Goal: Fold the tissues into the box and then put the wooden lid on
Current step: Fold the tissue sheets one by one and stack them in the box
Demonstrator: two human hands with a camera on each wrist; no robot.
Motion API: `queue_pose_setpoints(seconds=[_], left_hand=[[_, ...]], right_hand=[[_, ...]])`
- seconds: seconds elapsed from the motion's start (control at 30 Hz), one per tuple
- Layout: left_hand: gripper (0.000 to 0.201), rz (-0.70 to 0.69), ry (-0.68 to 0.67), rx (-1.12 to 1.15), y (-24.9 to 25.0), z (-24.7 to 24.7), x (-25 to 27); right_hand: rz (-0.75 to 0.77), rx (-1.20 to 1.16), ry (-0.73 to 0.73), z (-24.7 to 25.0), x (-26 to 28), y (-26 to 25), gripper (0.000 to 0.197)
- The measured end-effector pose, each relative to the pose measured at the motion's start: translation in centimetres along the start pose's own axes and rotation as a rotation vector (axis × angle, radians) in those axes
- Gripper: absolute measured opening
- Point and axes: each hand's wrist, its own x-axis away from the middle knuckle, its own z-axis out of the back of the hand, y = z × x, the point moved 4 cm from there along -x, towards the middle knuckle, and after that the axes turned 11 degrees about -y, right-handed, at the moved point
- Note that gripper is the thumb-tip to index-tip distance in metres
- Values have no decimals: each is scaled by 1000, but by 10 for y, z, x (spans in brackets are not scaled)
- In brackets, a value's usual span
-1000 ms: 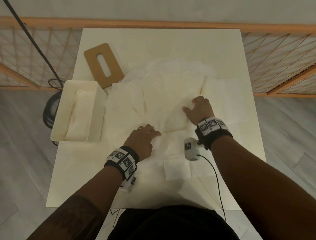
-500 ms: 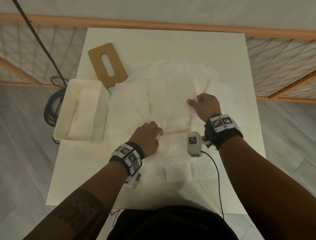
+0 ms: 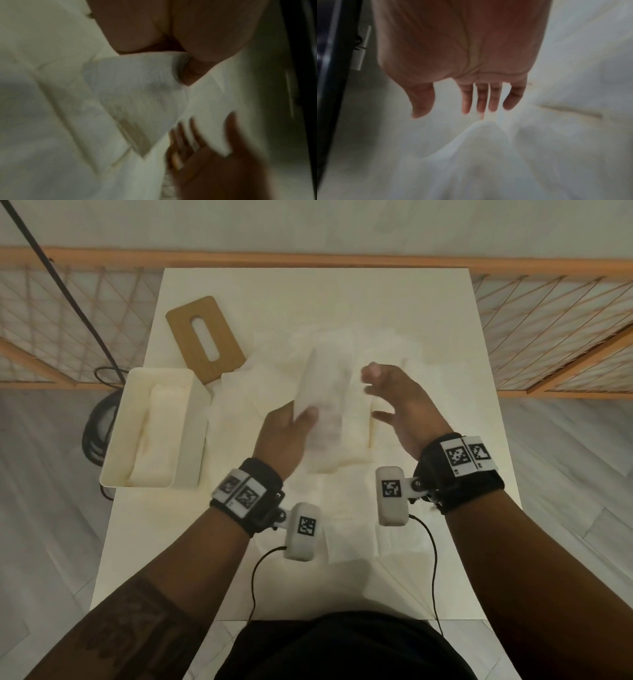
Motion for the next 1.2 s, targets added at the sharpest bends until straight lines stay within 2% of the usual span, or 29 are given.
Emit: queue_pose_setpoints(seconds=[0.07, 0.13, 0.17, 0.23, 0.3, 0.37, 0.47, 0.57, 0.67, 0.73, 0.9, 1.0, 1.07, 1.13, 1.2], left_hand=[[18, 101, -39, 369, 0, 9, 9], [25, 174, -105, 580, -2, 14, 17], [32, 199, -126, 649, -2, 17, 21], [32, 229, -164, 779, -2, 20, 27], [27, 258, -199, 850, -1, 20, 30], [33, 271, -200, 829, -5, 22, 33], [24, 270, -176, 777, -10, 30, 32], [17, 251, -98, 564, -20, 44, 23], [26, 178, -91, 307, -26, 53, 17], [25, 133, -72, 218, -30, 56, 16], [29, 149, -30, 327, -37, 57, 16], [41, 130, -74, 384, -34, 55, 17], [38, 146, -103, 446, -36, 55, 17], [25, 201, -170, 510, -42, 54, 17], [28, 248, -224, 568, -50, 53, 18]], right_hand=[[-85, 46, 56, 13, -2, 17, 89], [-227, 7, -72, 13, -4, 36, 110], [-299, -40, -180, 9, -2, 43, 108], [-395, -164, -365, -3, 3, 52, 82], [-420, -257, -441, -13, 6, 58, 64], [-389, -294, -422, -19, 6, 62, 57], [-282, -332, -334, -19, 4, 61, 39], [-227, -319, -292, -10, 4, 55, 43], [-171, -290, -233, 3, 5, 52, 41], [-136, -229, -172, 10, 6, 49, 38], [-52, -32, -146, 19, 11, 42, 24], [-59, 16, -178, 21, 16, 37, 42], [-78, -4, -203, 22, 16, 39, 37], [-115, -43, -216, 24, 15, 44, 33], [-160, -103, -204, 27, 16, 50, 39]])
